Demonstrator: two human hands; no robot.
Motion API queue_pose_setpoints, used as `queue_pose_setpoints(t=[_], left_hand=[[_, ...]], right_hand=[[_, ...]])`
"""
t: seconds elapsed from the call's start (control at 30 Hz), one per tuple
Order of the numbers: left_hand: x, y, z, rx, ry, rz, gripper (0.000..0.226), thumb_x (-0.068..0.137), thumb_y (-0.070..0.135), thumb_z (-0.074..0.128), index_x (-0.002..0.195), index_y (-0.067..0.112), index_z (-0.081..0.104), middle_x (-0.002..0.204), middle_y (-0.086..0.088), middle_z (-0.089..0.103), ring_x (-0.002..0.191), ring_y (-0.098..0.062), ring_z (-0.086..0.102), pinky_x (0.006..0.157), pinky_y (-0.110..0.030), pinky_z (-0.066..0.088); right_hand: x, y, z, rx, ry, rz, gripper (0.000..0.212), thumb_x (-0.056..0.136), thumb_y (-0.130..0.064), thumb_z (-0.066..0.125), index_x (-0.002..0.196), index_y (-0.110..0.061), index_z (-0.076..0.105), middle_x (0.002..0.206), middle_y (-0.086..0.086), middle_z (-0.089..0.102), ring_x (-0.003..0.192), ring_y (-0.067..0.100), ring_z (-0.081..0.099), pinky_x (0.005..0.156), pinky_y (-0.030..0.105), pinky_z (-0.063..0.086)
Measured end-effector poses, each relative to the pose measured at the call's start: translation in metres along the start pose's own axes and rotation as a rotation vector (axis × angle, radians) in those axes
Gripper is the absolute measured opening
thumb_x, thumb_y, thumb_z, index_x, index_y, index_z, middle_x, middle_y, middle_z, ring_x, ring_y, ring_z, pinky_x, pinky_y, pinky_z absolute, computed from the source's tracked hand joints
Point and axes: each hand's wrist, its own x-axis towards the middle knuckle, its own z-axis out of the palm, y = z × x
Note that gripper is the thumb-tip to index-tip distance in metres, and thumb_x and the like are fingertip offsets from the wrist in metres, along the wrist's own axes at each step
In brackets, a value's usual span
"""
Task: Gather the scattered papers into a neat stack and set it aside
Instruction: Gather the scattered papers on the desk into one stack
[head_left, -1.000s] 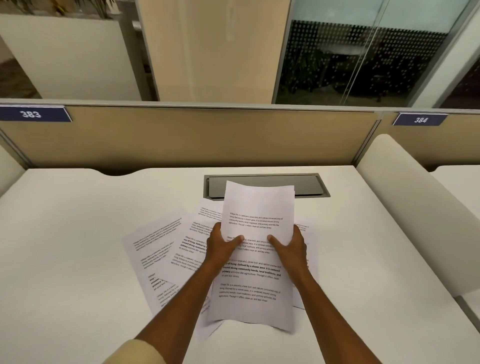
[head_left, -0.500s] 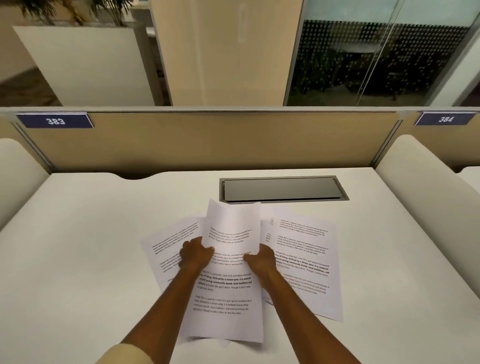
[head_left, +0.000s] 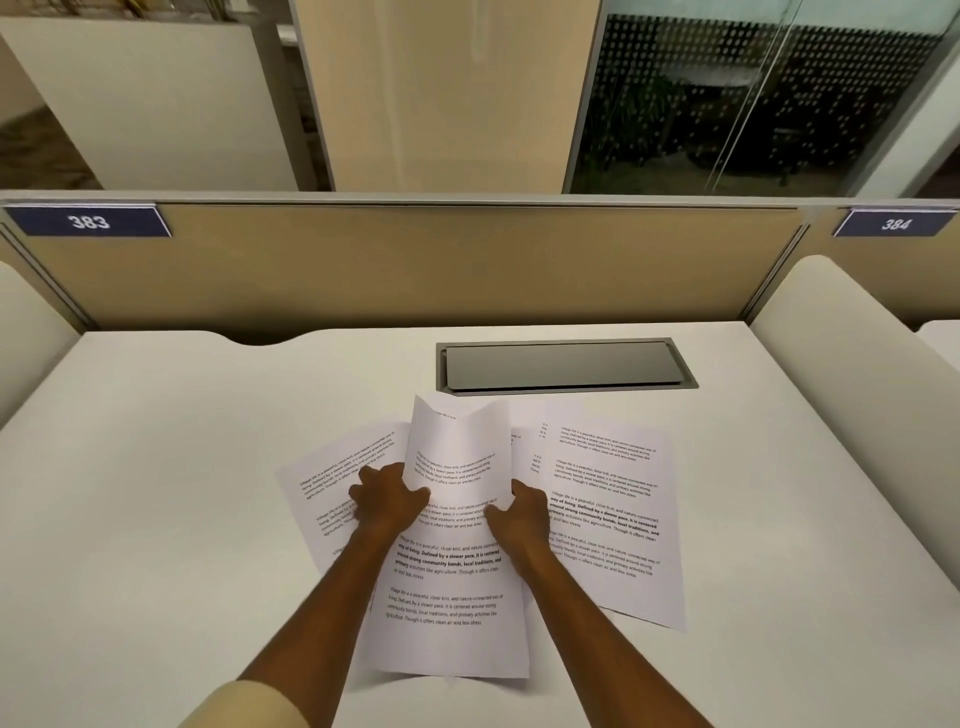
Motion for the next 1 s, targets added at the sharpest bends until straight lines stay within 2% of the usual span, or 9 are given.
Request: queue_pose_setpoints(t=[0.13, 0.23, 0.3, 0.4, 0.53, 0.77, 0.83, 0.9, 1.0], left_hand=[[-0.003, 0.000, -0.004, -0.045, -0.020, 0.008, 0.058, 0.079, 0.052, 0.066, 0.128, 0.022, 0.057, 0.134, -0.016, 0.049, 0.127, -0.039, 0.041, 0.106, -0.053, 0.037], [0.014, -0.012, 0.003, -0.214, -0.030, 0.011, 0.084, 0.052, 0.070, 0.064, 0.123, 0.026, 0.062, 0.127, -0.011, 0.061, 0.115, -0.035, 0.058, 0.098, -0.055, 0.048], [0.047, -0.033, 0.026, -0.302, -0.040, 0.033, 0.086, 0.044, 0.071, 0.065, 0.119, 0.029, 0.063, 0.123, -0.007, 0.064, 0.108, -0.030, 0.063, 0.092, -0.055, 0.053], [0.047, -0.034, 0.036, -0.244, -0.029, 0.073, 0.076, 0.047, 0.074, 0.066, 0.113, 0.038, 0.061, 0.121, -0.006, 0.065, 0.107, -0.032, 0.064, 0.091, -0.058, 0.051], [0.015, -0.014, 0.020, -0.129, -0.001, 0.101, 0.072, 0.055, 0.068, 0.064, 0.117, 0.031, 0.062, 0.121, -0.008, 0.062, 0.114, -0.037, 0.058, 0.096, -0.064, 0.044], [0.014, -0.021, 0.015, -0.206, 0.061, 0.170, 0.064, 0.057, 0.062, 0.065, 0.106, 0.020, 0.067, 0.111, -0.012, 0.066, 0.102, -0.034, 0.063, 0.091, -0.053, 0.052], [0.006, -0.018, 0.008, -0.234, 0.069, 0.210, 0.052, 0.066, 0.047, 0.074, 0.106, 0.016, 0.068, 0.108, -0.011, 0.070, 0.097, -0.032, 0.066, 0.088, -0.052, 0.054], [0.003, -0.016, 0.004, -0.270, 0.067, 0.225, 0.048, 0.070, 0.038, 0.077, 0.109, 0.012, 0.068, 0.108, -0.011, 0.071, 0.095, -0.030, 0.068, 0.085, -0.051, 0.057], [0.003, -0.019, 0.001, -0.309, 0.052, 0.241, 0.057, 0.065, 0.045, 0.072, 0.112, 0.012, 0.067, 0.111, -0.009, 0.071, 0.097, -0.029, 0.068, 0.085, -0.049, 0.057]], right_hand=[[-0.011, -0.007, -0.004, -0.022, 0.011, -0.009, 0.052, 0.080, -0.031, 0.064, 0.130, -0.017, 0.060, 0.128, 0.008, 0.054, 0.115, 0.027, 0.056, 0.102, 0.041, 0.050], [-0.015, -0.010, -0.006, -0.035, 0.010, -0.041, 0.049, 0.082, -0.031, 0.064, 0.128, -0.016, 0.061, 0.128, 0.008, 0.056, 0.118, 0.027, 0.055, 0.103, 0.042, 0.048], [-0.019, -0.012, -0.009, -0.042, 0.007, -0.061, 0.048, 0.085, -0.029, 0.064, 0.130, -0.014, 0.059, 0.130, 0.009, 0.053, 0.123, 0.027, 0.053, 0.106, 0.041, 0.046], [-0.021, -0.010, -0.011, -0.023, 0.006, -0.055, 0.051, 0.089, -0.027, 0.064, 0.136, -0.011, 0.053, 0.136, 0.010, 0.049, 0.127, 0.026, 0.048, 0.109, 0.037, 0.042], [-0.019, -0.002, -0.008, 0.110, 0.008, -0.061, 0.048, 0.083, -0.031, 0.067, 0.128, -0.014, 0.061, 0.132, 0.006, 0.056, 0.119, 0.021, 0.056, 0.102, 0.036, 0.051], [-0.023, -0.009, -0.011, 0.419, -0.099, -0.058, 0.033, 0.089, -0.027, 0.067, 0.121, -0.025, 0.061, 0.115, -0.009, 0.065, 0.103, 0.012, 0.064, 0.090, 0.033, 0.056], [-0.022, -0.013, -0.011, 0.499, -0.152, -0.032, 0.035, 0.088, -0.029, 0.068, 0.122, -0.026, 0.061, 0.117, -0.007, 0.067, 0.099, 0.012, 0.067, 0.083, 0.031, 0.059], [-0.019, -0.017, -0.011, 0.569, -0.201, -0.013, 0.033, 0.088, -0.028, 0.068, 0.120, -0.026, 0.062, 0.115, -0.004, 0.069, 0.098, 0.015, 0.070, 0.082, 0.034, 0.060], [-0.013, -0.022, -0.010, 0.631, -0.232, -0.016, 0.023, 0.087, -0.023, 0.071, 0.110, -0.022, 0.066, 0.111, 0.003, 0.073, 0.100, 0.022, 0.071, 0.089, 0.045, 0.059]])
